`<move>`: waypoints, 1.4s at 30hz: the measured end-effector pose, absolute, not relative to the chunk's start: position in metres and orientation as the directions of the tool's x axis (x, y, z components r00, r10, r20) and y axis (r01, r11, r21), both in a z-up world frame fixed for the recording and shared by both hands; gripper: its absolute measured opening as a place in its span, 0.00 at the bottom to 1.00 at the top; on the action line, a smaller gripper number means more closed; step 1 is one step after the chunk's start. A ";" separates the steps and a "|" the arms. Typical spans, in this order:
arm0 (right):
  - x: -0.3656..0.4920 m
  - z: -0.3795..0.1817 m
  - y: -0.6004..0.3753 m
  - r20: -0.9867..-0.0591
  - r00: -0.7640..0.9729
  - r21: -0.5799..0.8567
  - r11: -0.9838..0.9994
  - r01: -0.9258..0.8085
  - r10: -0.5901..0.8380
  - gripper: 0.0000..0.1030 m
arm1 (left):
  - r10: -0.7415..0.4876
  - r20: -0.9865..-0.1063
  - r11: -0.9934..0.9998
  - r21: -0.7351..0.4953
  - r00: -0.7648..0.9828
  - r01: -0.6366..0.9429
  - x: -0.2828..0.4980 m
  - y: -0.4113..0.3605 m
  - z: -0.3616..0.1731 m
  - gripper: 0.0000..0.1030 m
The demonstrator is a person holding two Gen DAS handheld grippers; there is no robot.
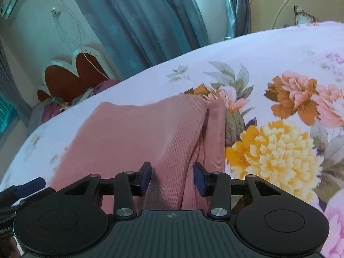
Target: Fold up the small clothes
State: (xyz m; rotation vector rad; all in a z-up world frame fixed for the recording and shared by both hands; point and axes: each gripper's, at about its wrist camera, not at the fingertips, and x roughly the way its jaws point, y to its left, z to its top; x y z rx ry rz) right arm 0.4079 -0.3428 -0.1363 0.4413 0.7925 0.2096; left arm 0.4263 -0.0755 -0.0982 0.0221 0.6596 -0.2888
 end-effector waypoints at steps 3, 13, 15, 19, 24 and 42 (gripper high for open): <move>0.414 -0.142 -0.340 -0.659 0.668 0.441 0.897 -0.030 0.346 0.42 | -0.251 -0.611 0.962 -0.072 0.751 0.264 0.425 -0.069 -0.103 0.65; 0.411 -0.119 -0.338 -0.611 0.745 0.335 0.940 -0.061 0.266 0.08 | -0.287 -0.584 0.954 -0.102 0.760 0.282 0.445 -0.074 -0.105 0.65; 0.410 -0.109 -0.344 -0.582 0.774 0.319 0.946 -0.065 0.249 0.08 | -0.298 -0.567 0.951 -0.106 0.768 0.290 0.449 -0.078 -0.102 0.65; 0.423 -0.144 -0.353 -0.692 0.682 0.332 0.943 0.008 0.237 0.08 | -0.288 -0.610 0.954 -0.113 0.738 0.279 0.461 -0.086 -0.118 0.67; 0.420 -0.142 -0.365 -0.671 0.691 0.402 0.915 0.036 0.268 0.09 | -0.299 -0.633 0.951 -0.136 0.714 0.278 0.466 -0.080 -0.121 0.68; 0.466 -0.137 -0.356 -0.669 0.713 0.328 0.944 0.031 0.209 0.10 | -0.308 -0.649 0.950 -0.247 0.695 0.190 0.540 -0.078 -0.123 0.62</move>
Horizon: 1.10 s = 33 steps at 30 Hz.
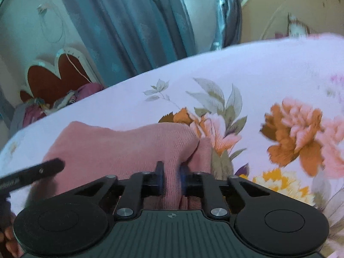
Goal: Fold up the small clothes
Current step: 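Release the right tool and press the folded bundle with the left tool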
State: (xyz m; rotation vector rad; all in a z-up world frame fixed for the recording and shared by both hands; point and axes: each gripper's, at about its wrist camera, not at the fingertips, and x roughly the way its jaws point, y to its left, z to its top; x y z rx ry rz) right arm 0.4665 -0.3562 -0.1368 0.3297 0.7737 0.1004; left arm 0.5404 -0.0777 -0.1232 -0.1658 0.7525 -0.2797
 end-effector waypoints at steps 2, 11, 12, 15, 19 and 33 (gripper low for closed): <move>0.462 -0.138 -0.360 -0.663 0.739 0.255 0.965 0.070 0.121 0.07 | -0.313 -0.639 0.949 -0.243 0.702 0.202 0.538 -0.082 -0.122 0.62; 0.459 -0.132 -0.372 -0.677 0.726 0.257 0.963 0.081 0.119 0.08 | -0.270 -0.672 0.963 -0.195 0.690 0.188 0.537 -0.090 -0.132 0.67; 0.454 -0.126 -0.373 -0.671 0.730 0.271 0.959 0.079 0.129 0.08 | -0.272 -0.668 0.962 -0.189 0.693 0.196 0.535 -0.090 -0.128 0.67; 0.434 -0.113 -0.373 -0.656 0.731 0.335 0.941 0.056 0.189 0.41 | -0.291 -0.656 0.957 -0.194 0.696 0.217 0.523 -0.084 -0.117 0.67; 0.402 -0.111 -0.367 -0.669 0.710 0.346 0.938 0.033 0.222 0.59 | -0.291 -0.646 0.956 -0.162 0.706 0.246 0.496 -0.072 -0.108 0.67; 0.334 -0.121 -0.338 -0.706 0.665 0.326 0.945 0.001 0.243 0.23 | -0.280 -0.660 0.958 -0.147 0.697 0.245 0.429 -0.057 -0.111 0.67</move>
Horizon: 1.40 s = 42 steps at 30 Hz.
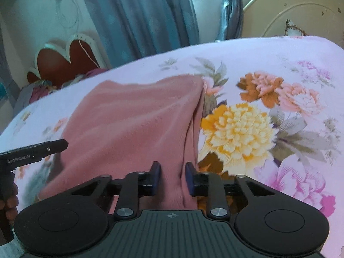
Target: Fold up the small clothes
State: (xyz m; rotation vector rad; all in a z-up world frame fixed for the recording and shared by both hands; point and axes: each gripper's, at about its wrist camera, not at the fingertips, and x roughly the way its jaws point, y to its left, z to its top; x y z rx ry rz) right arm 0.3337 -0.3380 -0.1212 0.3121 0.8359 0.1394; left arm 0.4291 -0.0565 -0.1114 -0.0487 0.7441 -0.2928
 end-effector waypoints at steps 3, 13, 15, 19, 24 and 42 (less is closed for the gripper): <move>0.330 -0.124 -0.332 -0.723 0.656 0.275 0.961 -0.016 0.217 0.12 | -0.275 -0.668 0.957 -0.124 0.692 0.261 0.423 -0.061 -0.114 0.67; 0.313 -0.132 -0.357 -0.739 0.645 0.299 0.953 0.053 0.196 0.02 | -0.238 -0.717 0.955 -0.049 0.655 0.293 0.406 -0.064 -0.130 0.70; 0.310 -0.124 -0.362 -0.731 0.657 0.310 0.947 0.079 0.184 0.02 | -0.230 -0.714 0.955 -0.033 0.661 0.296 0.401 -0.065 -0.124 0.69; 0.305 -0.097 -0.351 -0.661 0.724 0.315 0.949 0.026 0.199 0.02 | -0.218 -0.716 0.953 -0.011 0.663 0.302 0.396 -0.072 -0.117 0.68; 0.312 -0.097 -0.318 -0.671 0.709 0.262 0.964 -0.046 0.217 0.02 | -0.197 -0.733 0.954 0.009 0.651 0.299 0.391 -0.082 -0.120 0.68; 0.310 -0.103 -0.325 -0.707 0.670 0.236 0.969 -0.080 0.227 0.02 | -0.218 -0.713 0.964 -0.052 0.666 0.261 0.392 -0.073 -0.094 0.76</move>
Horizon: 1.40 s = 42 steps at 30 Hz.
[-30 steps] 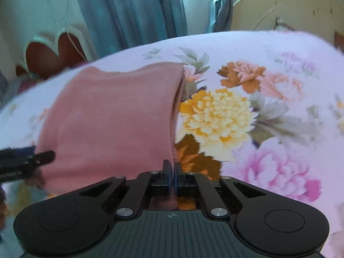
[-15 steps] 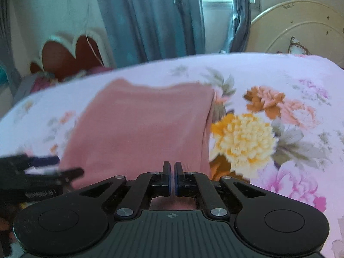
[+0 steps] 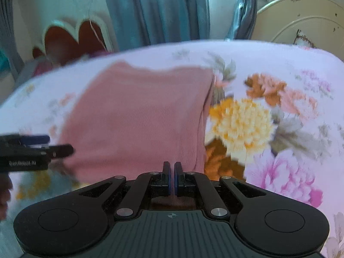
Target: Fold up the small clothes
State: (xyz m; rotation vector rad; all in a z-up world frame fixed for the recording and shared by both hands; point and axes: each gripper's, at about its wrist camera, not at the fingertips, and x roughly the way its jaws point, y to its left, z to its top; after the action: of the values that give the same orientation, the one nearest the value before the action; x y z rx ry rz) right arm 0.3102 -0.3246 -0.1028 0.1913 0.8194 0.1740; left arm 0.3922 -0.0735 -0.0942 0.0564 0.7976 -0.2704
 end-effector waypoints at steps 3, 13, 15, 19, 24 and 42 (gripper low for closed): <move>0.325 -0.090 -0.327 -0.675 0.707 0.228 0.971 -0.074 0.213 0.02 | -0.244 -0.677 0.958 -0.058 0.694 0.280 0.405 -0.080 -0.082 0.72; 0.389 -0.103 -0.314 -0.667 0.720 0.236 0.971 -0.040 0.192 0.02 | -0.239 -0.679 0.953 -0.027 0.694 0.302 0.475 -0.101 -0.106 0.56; 0.397 -0.114 -0.313 -0.684 0.705 0.228 0.973 -0.036 0.187 0.02 | -0.211 -0.691 0.956 0.002 0.691 0.295 0.479 -0.099 -0.119 0.63; 0.406 -0.143 -0.321 -0.723 0.668 0.214 0.976 -0.027 0.177 0.02 | -0.244 -0.711 0.964 -0.104 0.659 0.245 0.487 -0.081 -0.131 0.75; 0.404 -0.132 -0.332 -0.697 0.690 0.235 0.971 -0.039 0.197 0.02 | -0.268 -0.720 0.958 -0.131 0.640 0.253 0.491 -0.076 -0.121 0.81; 0.413 -0.127 -0.346 -0.682 0.696 0.297 0.955 -0.013 0.222 0.03 | -0.306 -0.743 0.947 -0.171 0.595 0.273 0.501 -0.083 -0.125 0.91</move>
State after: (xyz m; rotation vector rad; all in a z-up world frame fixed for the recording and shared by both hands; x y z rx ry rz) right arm 0.4131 -0.3462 -0.1269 0.2800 0.7922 0.1331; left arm 0.5009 -0.0829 -0.1246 -0.0408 0.8709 -0.3364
